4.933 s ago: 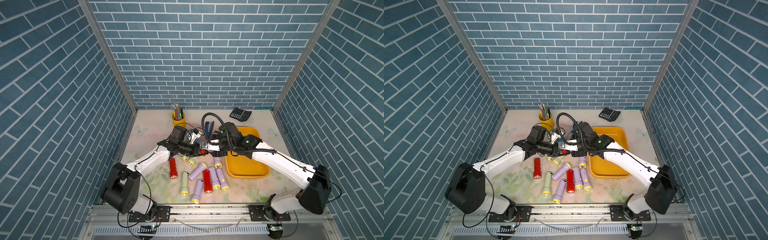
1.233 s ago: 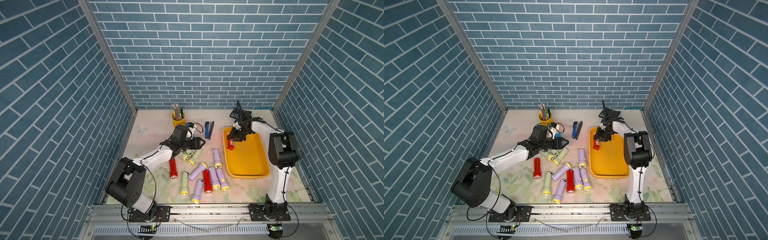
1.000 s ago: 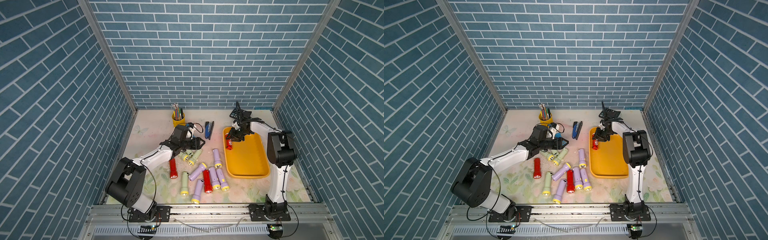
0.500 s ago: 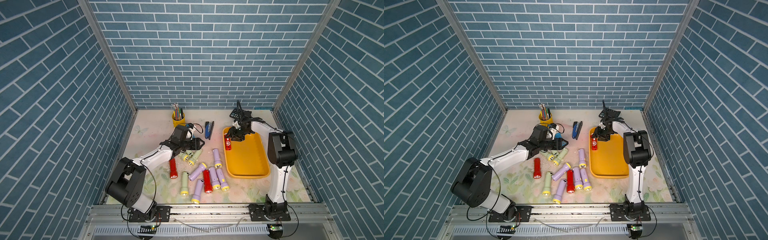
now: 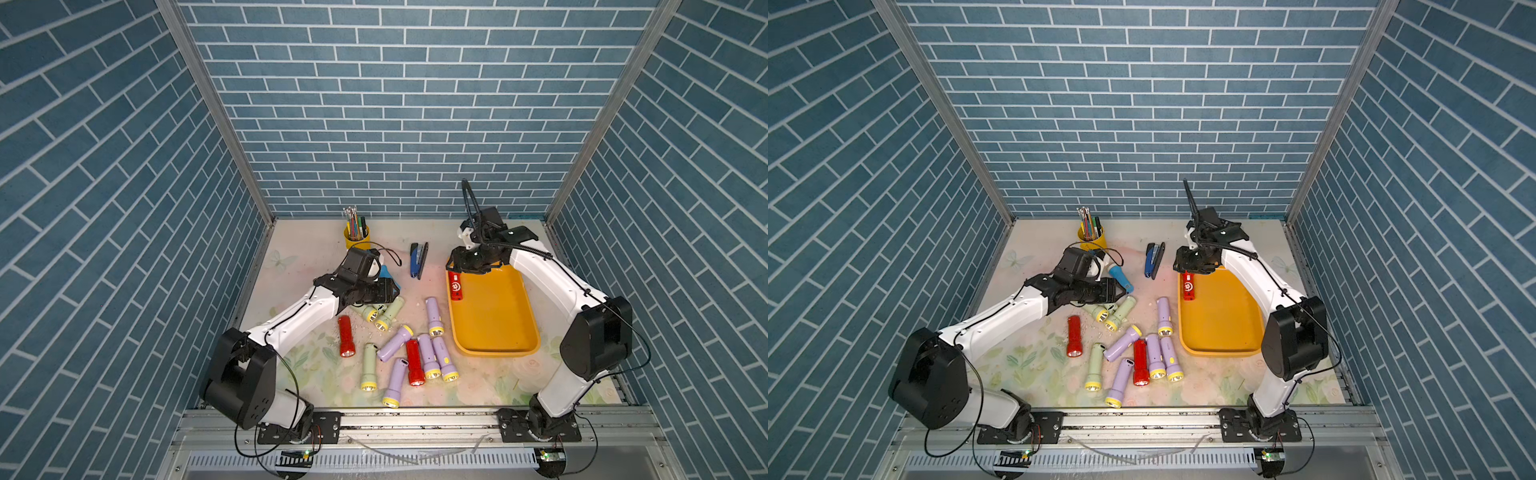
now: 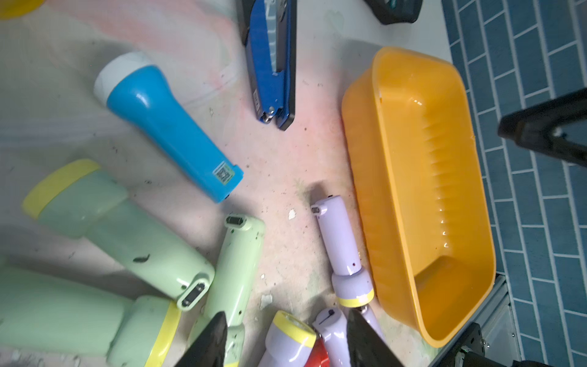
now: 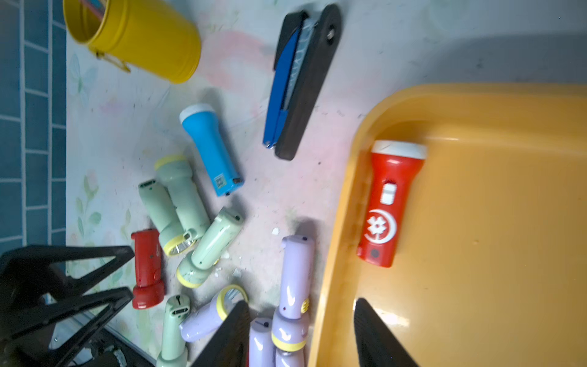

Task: Put the flashlights into the storage boxes
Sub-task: Pick up the flashlight from the center of the board.

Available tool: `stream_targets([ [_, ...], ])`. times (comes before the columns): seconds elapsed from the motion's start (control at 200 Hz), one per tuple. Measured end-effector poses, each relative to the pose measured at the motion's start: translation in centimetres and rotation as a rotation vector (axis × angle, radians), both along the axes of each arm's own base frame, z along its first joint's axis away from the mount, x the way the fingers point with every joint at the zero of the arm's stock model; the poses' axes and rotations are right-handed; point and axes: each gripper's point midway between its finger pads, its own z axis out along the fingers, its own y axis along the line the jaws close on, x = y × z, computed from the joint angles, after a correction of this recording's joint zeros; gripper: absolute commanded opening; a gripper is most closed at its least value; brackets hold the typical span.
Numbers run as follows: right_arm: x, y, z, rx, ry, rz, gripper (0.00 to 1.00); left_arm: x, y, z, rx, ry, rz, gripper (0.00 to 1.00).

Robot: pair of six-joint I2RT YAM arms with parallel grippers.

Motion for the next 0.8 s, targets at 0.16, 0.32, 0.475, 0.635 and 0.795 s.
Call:
stream_targets([
  [0.16, -2.8, 3.6, -1.5, -0.046, 0.026, 0.097, 0.54, -0.7, 1.7, -1.0, 0.030, 0.073, 0.052, 0.61],
  [0.32, -2.2, 7.0, -4.2, -0.105, 0.052, 0.145, 0.54, -0.8, 4.0, -1.0, 0.023, 0.092, 0.133, 0.61],
  [0.475, 0.0, 10.5, -6.4, -0.133, 0.036, 0.181, 0.55, -0.9, 6.8, -1.4, 0.012, 0.111, 0.223, 0.61],
  [0.635, 2.4, 13.4, -8.3, -0.142, 0.014, 0.215, 0.56, -1.1, 9.6, -1.9, 0.005, 0.130, 0.310, 0.61],
  [0.795, 4.1, 15.1, -10.8, -0.153, 0.010, 0.249, 0.56, -1.3, 11.6, -2.1, -0.003, 0.140, 0.369, 0.61],
])
